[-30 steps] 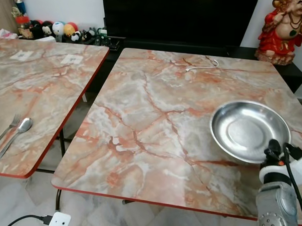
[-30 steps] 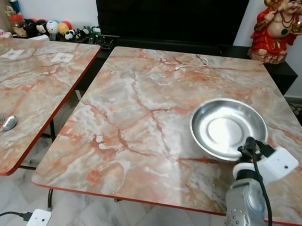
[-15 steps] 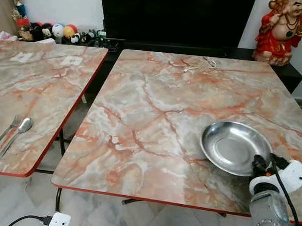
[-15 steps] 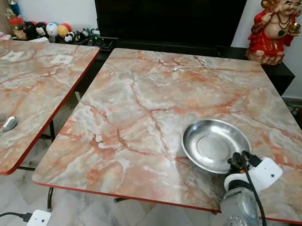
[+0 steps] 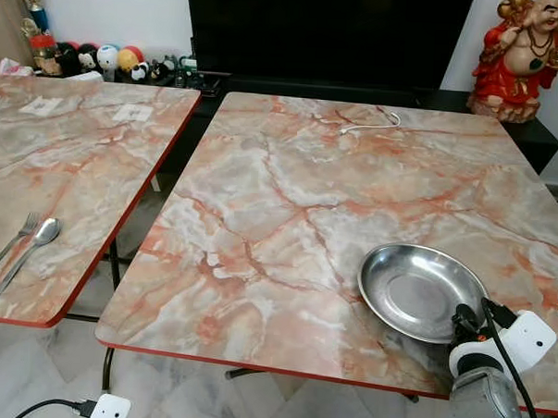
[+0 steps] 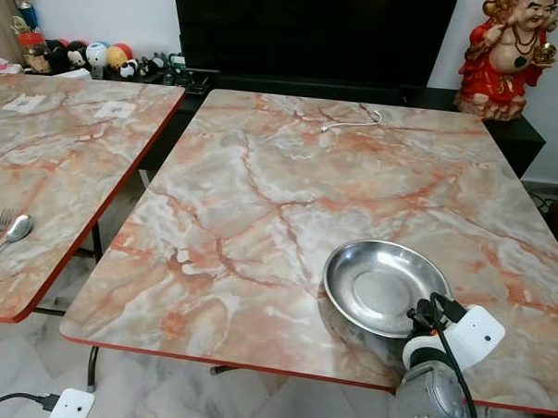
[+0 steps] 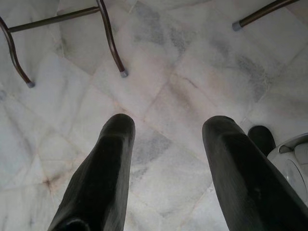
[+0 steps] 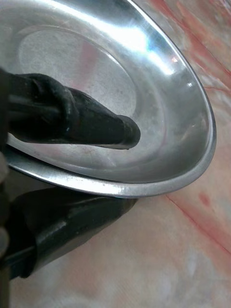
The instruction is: Setting the table
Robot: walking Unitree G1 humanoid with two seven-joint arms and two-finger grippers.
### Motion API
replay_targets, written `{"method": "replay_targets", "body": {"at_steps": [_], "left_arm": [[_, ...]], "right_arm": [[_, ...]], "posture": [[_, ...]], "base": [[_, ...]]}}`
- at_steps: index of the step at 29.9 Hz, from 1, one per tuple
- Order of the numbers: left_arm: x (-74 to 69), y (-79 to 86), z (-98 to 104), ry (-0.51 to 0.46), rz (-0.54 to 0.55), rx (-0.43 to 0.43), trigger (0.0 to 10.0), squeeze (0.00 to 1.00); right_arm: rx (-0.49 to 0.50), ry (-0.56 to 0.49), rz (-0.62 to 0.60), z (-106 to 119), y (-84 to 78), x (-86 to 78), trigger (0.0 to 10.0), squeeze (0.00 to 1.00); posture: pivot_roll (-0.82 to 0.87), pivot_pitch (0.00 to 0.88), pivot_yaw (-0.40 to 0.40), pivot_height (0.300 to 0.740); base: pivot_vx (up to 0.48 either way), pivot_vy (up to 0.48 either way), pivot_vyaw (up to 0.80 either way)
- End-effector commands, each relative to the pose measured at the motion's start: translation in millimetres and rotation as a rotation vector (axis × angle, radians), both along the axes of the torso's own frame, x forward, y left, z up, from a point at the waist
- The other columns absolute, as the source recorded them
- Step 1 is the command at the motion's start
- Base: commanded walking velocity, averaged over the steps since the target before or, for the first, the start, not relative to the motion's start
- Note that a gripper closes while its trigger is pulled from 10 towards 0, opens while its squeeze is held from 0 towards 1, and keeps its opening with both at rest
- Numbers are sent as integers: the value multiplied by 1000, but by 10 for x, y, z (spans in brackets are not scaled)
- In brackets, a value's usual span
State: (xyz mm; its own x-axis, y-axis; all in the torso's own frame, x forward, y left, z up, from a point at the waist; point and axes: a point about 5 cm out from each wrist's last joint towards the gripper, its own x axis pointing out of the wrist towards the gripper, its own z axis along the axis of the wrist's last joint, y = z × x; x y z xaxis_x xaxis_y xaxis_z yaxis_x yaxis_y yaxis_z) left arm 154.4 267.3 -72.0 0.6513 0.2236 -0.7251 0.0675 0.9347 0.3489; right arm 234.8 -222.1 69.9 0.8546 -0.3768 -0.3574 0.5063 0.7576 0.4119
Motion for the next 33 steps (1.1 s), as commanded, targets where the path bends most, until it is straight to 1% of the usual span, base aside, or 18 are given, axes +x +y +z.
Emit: {"method": "replay_targets", "body": {"at_steps": [1,2,5,6,10,11,19,21,24,25,27,30,31,32,33], "left_arm": [[-31,17,-10,21,-16,17,10000,0],[-31,15,-10,20,-15,17,10000,0],[-32,16,-10,19,-14,17,10000,0],[-34,17,-10,19,-14,17,10000,0],[-39,23,-10,20,-14,16,10000,0],[-41,28,-9,20,-15,16,10000,0],[-32,23,-7,18,-16,17,10000,0],[-28,17,-8,19,-17,17,10000,0],[-26,13,-9,19,-18,17,10000,0],[-25,10,-10,19,-18,17,10000,0],[-26,10,-10,19,-17,16,10000,0],[-28,12,-10,19,-17,17,10000,0],[-30,16,-9,18,-17,17,10000,0],[-30,16,-9,18,-17,17,10000,0],[-34,20,-9,19,-16,16,10000,0]], "right_arm": [[-10,-7,-15,33,1,-19,10000,506],[-21,5,-7,27,4,-24,10000,529],[-20,5,-11,21,8,-36,10000,529],[-30,9,-11,22,6,-45,10000,620],[-40,19,-21,16,11,-83,10000,616],[-38,32,-19,1,30,-116,10000,612],[-30,52,-17,-12,63,-170,10000,592],[-17,66,4,-27,112,-201,10000,580],[-11,67,12,-31,132,-210,10000,576],[-2,82,18,-44,155,-225,10000,565],[5,86,14,-46,155,-235,10000,545],[14,84,6,-45,148,-241,10000,545],[18,75,-3,-26,136,-247,10000,467],[18,75,-3,-26,136,-247,10000,467],[4,75,-5,-2,123,-266,10000,0]], "posture": [[82,2,-19,740],[82,2,-19,740],[82,2,-19,740],[82,2,-19,740],[81,2,-21,740],[81,2,-21,740],[79,3,-24,740],[76,4,-22,740],[78,3,-25,740],[79,4,-26,740],[79,4,-26,740],[79,4,-26,740],[79,5,-26,740],[79,5,-26,740],[79,5,-26,740]], "base": [[0,0,0],[0,0,0],[0,0,0],[0,0,0],[0,0,0],[0,0,0],[0,0,0],[0,0,0],[0,0,0],[0,0,0],[0,0,0],[0,0,0],[0,0,0],[0,0,0],[0,0,0]]}}
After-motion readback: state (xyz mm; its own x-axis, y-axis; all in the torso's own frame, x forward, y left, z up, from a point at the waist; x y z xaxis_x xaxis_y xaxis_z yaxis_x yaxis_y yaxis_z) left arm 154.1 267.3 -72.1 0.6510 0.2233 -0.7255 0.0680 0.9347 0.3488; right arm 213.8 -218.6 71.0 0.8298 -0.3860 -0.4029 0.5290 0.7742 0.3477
